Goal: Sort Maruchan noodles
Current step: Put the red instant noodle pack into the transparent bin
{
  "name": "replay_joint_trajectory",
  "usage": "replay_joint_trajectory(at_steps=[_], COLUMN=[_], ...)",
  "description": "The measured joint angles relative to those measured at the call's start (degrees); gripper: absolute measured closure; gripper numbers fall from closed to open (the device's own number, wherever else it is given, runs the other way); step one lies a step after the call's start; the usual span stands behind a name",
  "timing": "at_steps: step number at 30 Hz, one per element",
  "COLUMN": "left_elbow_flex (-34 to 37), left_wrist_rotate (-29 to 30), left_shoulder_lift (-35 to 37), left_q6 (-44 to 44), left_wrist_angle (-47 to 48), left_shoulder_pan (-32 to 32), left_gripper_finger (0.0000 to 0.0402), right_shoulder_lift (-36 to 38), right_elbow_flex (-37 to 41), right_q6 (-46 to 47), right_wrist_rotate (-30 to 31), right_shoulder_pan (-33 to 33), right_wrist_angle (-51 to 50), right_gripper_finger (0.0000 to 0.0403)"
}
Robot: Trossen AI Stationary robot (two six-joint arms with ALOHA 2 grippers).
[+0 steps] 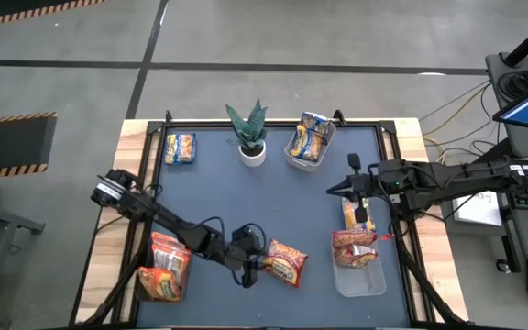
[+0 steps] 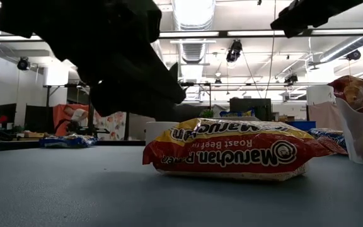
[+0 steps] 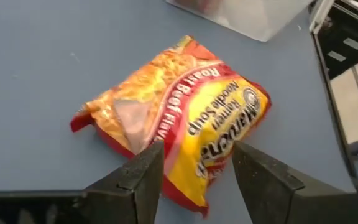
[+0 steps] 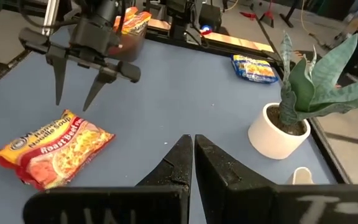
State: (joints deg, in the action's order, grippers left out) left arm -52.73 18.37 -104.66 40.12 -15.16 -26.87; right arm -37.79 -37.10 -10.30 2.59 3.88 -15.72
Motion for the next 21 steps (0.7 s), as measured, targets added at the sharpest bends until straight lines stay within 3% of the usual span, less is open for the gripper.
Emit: replay_joint_trajectory(at_steps=[15,21], left_elbow_flex=[-1.02,-2.22], left_wrist_rotate=[-0.09,-1.40], left_shoulder_lift=[-4.12,-6.61], left_q6=[6.05,5.54], left_wrist_angle=[0.13,0.30], left_shoulder_pan=[-2.14,-2.16], left_gripper_finger=[0.0250,0.0291], right_shoulder_lift=[-2.44,-3.34], right_elbow_flex=[0.00,0.00], right_q6=[1.25,1.24], right_wrist_rotate=[0.02,0.00], right_shoulder_pan=[0.00,0.00], right_wrist_angle=[0.27,1.92], right_gripper_finger=[0.0394,0.0394])
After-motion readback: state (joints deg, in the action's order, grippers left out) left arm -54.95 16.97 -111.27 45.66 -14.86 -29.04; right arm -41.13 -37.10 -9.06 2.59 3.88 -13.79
